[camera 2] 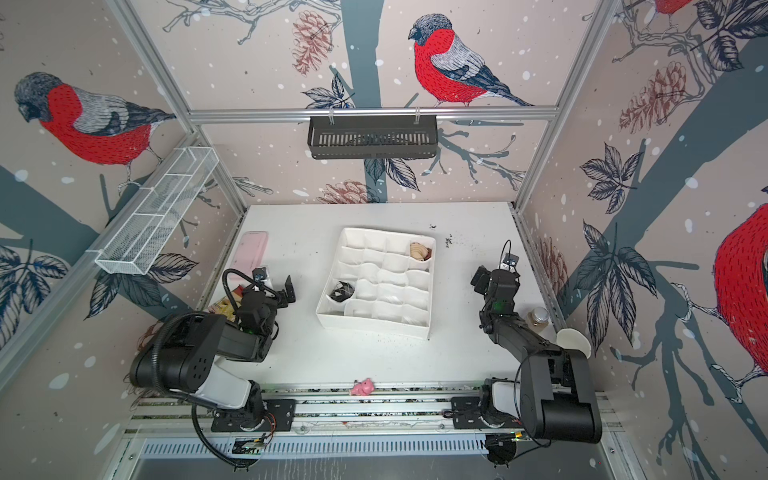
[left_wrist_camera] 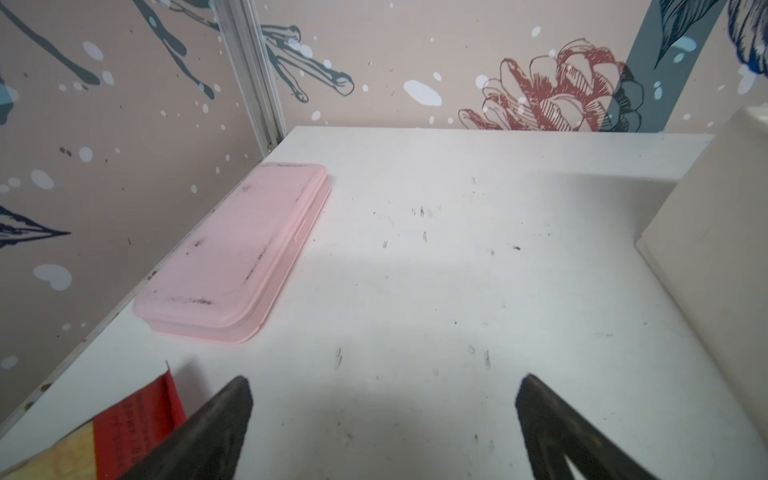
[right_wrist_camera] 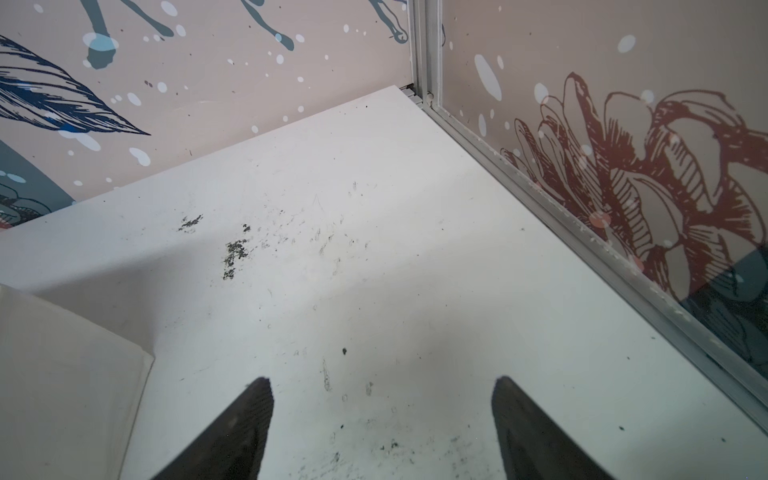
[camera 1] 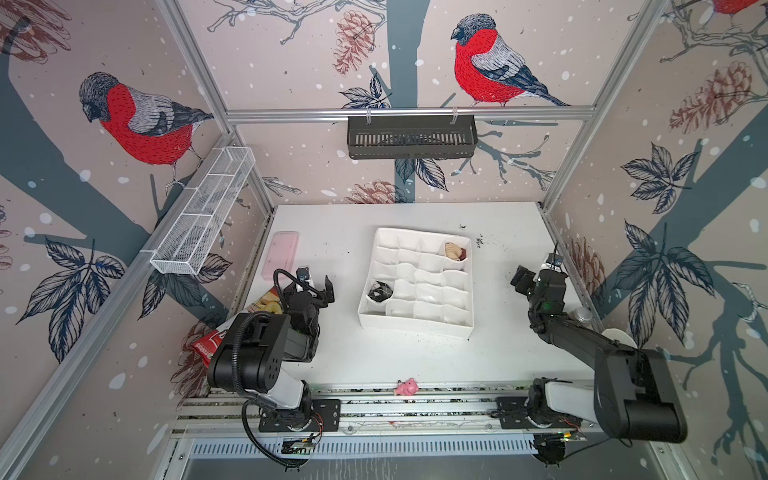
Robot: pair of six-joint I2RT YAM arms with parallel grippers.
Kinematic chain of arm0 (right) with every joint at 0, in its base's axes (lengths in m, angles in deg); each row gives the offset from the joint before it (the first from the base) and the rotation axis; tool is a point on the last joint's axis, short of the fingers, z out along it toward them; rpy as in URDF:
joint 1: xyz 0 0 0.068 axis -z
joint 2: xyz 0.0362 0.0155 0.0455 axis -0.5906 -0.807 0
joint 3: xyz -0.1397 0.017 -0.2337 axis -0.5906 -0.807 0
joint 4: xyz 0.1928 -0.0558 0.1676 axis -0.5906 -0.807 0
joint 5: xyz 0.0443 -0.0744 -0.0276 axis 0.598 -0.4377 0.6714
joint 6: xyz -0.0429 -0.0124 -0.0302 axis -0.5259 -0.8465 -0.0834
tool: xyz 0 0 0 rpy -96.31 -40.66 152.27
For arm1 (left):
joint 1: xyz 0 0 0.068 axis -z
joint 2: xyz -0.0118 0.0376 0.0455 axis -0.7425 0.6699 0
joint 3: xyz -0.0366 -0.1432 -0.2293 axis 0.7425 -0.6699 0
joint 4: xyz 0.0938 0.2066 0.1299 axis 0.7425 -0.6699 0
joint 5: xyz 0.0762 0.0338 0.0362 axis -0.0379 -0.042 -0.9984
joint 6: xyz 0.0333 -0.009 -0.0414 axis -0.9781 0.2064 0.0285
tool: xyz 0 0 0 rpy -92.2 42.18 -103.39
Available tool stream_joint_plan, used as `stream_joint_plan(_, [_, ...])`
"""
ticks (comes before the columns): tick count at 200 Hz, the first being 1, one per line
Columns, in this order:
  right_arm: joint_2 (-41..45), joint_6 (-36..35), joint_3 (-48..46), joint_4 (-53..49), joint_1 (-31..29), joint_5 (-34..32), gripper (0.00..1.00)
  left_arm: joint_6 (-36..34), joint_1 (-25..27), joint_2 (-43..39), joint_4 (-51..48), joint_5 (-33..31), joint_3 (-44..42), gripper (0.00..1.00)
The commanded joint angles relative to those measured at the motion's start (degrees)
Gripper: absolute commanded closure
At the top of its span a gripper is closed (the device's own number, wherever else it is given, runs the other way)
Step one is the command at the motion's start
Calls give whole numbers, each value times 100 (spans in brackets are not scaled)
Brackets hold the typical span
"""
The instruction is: Roll the socks
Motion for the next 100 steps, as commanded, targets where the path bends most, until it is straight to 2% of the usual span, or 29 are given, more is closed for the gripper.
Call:
stream_joint_plan(1, [-209,-419,-329,1774,-79,-604,16,-69,3,44,883,91,-46,1])
stream_joint_plan(12, [-381,-497,-411,2174,-97,-708,16,-178,7,244,1426,174,-155,1])
stream_joint_plan(28, [-621,-528,-342,2255,-110,-681,15,-119,7,92,1166,185,-163,1])
stream_joint_plan(47, [-899,-764,-338,2520,-280,-657,15,-181,4,198,1425,216,-190,1])
stream_joint_plan(71, [-1357,-1087,-685,3684,-529,-762,15,-207,3,183,1382,300,-182,1])
stream_joint_plan(91, [-1243,-1020,-561,3231,-504,-717,15,-257,16,181,1328,423,-161,1])
stream_joint_plan(100, [-1302,-1037,-567,3343,-466,-635,15,-300,12,160,1152,545,-83,1])
